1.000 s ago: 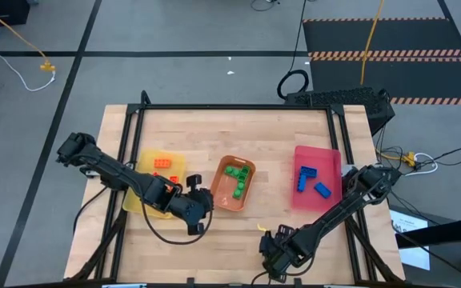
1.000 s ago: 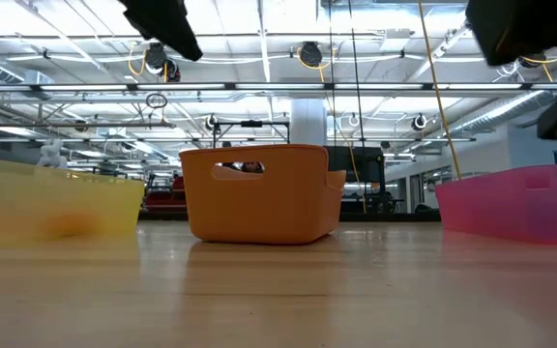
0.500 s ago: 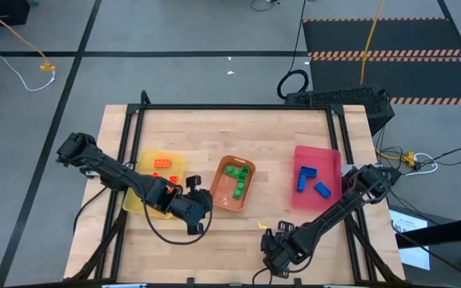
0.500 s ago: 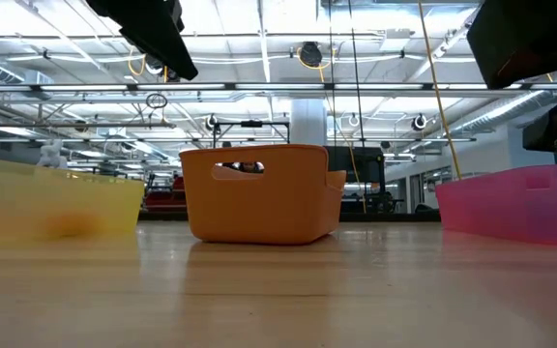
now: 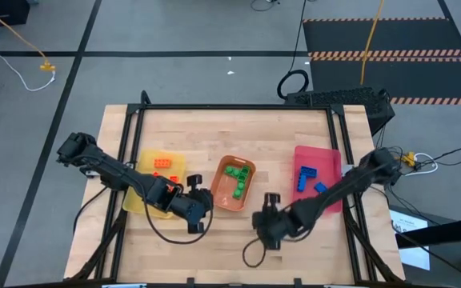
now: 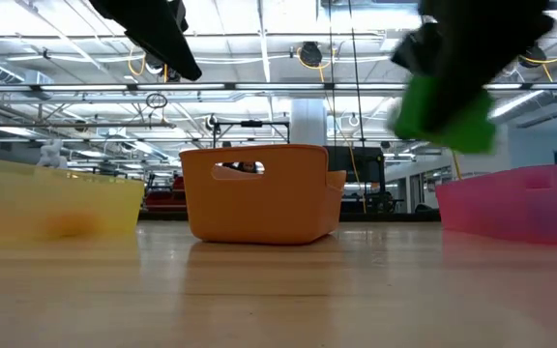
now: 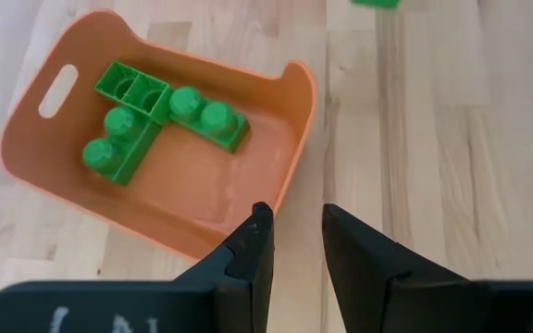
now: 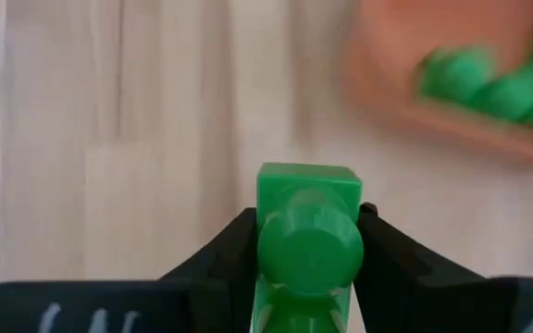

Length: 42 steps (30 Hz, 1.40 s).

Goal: Sort & place blocks by color
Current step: Put the green game piece into the orange bin, then adjust the bins

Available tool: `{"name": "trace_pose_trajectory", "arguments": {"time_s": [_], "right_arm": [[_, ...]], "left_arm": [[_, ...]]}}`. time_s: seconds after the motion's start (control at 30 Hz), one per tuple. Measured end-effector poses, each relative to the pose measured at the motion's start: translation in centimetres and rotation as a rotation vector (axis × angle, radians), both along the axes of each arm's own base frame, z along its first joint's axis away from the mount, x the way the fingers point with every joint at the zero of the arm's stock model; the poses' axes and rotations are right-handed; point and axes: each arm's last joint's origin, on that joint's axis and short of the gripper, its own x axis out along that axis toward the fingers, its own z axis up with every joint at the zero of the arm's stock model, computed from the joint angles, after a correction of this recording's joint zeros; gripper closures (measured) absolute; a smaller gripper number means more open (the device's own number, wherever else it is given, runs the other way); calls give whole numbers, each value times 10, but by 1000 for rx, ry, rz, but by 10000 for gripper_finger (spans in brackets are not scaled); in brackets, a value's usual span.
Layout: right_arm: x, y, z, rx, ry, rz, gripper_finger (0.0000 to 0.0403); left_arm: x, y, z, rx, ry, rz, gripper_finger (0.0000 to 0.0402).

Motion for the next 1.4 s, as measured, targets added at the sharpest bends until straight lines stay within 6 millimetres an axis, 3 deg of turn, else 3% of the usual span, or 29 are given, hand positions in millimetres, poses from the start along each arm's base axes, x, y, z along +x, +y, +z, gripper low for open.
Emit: {"name": "trace_pose_trajectory", "arguments": {"time_s": [0.17,0.27,0.43,0.63,0.87,0.97,1.07,1.23,1.4], "right_arm": [[16,-41,38,-70,-209,6,287],[31,-62,49,-82,-317,27,287],[52,-86,37,-59,-333,56,287],[63,-99,22,-90,-303,49,281],[69,-99,21,-84,-348,27,81],[68,-100,21,-98,-352,-26,24],[65,-101,19,-94,-315,-53,11],[48,-104,8,-66,-121,-174,26],[37,-106,4,-63,-20,-263,27]], "left_arm": [[0,0,0,15,5,-8,305],[0,2,0,39,-4,2,305],[2,5,1,41,-17,19,305],[2,4,1,53,-21,15,305],[-1,12,-2,102,32,46,305],[-6,20,-5,163,72,152,305],[-10,30,-7,232,114,210,305],[-15,42,-11,263,193,271,305],[-12,58,-28,276,184,298,305]]}}
